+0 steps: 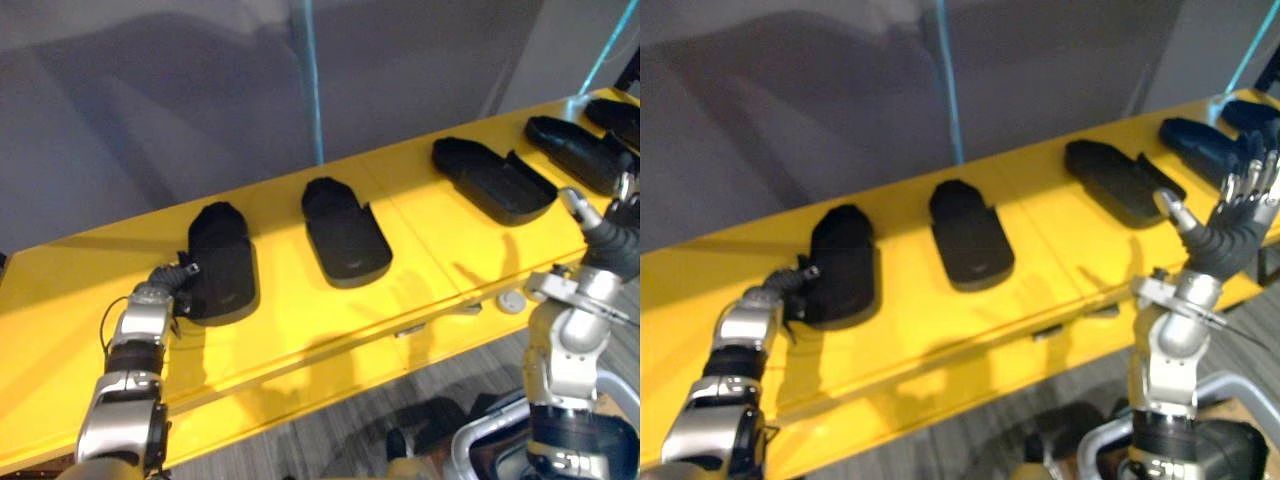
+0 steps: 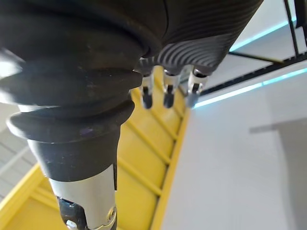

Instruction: Walk over and take plastic housings, then place them on the shelf

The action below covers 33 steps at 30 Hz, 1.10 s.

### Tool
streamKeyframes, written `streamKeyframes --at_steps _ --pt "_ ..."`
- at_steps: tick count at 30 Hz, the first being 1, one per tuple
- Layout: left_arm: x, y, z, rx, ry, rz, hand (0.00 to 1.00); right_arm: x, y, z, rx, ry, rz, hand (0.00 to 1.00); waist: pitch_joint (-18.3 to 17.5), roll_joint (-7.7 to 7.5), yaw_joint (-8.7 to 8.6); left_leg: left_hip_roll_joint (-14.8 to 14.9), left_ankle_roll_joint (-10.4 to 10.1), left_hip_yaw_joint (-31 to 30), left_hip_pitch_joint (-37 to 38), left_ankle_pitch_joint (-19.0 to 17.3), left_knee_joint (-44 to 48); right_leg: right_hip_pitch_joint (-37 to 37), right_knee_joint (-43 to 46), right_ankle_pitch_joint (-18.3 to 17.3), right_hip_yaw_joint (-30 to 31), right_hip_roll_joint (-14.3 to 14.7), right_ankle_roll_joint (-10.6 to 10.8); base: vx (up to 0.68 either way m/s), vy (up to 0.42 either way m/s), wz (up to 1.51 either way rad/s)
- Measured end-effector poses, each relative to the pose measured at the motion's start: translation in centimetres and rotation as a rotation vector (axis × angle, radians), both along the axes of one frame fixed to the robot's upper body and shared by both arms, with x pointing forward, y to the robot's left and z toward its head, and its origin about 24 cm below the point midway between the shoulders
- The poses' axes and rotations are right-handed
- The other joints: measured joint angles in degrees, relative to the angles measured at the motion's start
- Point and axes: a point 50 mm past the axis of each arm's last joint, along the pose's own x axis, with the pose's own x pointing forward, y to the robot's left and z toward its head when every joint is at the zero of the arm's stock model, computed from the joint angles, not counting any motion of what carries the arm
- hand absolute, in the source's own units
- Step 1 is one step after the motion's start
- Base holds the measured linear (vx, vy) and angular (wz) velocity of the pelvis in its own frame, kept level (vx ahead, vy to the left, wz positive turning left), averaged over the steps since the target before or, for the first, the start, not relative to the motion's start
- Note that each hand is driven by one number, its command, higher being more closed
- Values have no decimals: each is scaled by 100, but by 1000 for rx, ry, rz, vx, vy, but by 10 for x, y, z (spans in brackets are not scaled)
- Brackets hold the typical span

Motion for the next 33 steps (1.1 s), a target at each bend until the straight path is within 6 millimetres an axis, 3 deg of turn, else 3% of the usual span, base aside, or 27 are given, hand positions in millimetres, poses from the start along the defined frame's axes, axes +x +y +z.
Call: streamKeyframes --at_steps 5,14,17,24,28,33 --pt "4 2 13 3 -166 75 0 -1 -1 -2 0 10 -3 0 0 -1 16 -1 0 -5 -6 0 -7 -3 0 0 -6 -1 0 0 0 0" --pt "-9 -7 76 80 -708 205 0 -8 3 -26 21 93 4 0 0 0 106 -6 8 -39 -30 12 -13 2 2 1 -89 -7 1 -2 -1 2" --pt "-14 -19 96 67 -854 187 0 -10 3 -33 38 119 0 0 0 0 144 -12 7 -147 -80 57 -33 15 2 0 -193 -19 0 -17 -11 17" --pt "-49 -19 127 80 -1124 230 0 -13 5 -42 61 142 0 0 -2 3 170 6 -1 -160 -50 64 -35 67 1 -6 -254 -12 -8 -2 -2 1" --pt "-86 -11 150 138 -1330 282 0 -18 7 -44 54 145 13 0 -33 51 202 17 -4 -168 -56 65 -44 68 1 -11 -285 -8 -15 0 0 0" --pt "-128 -8 158 211 -1502 304 0 -26 12 -33 5 86 53 0 -119 152 346 15 -4 -299 -81 74 -50 114 1 -19 -400 -17 -22 16 -1 13"
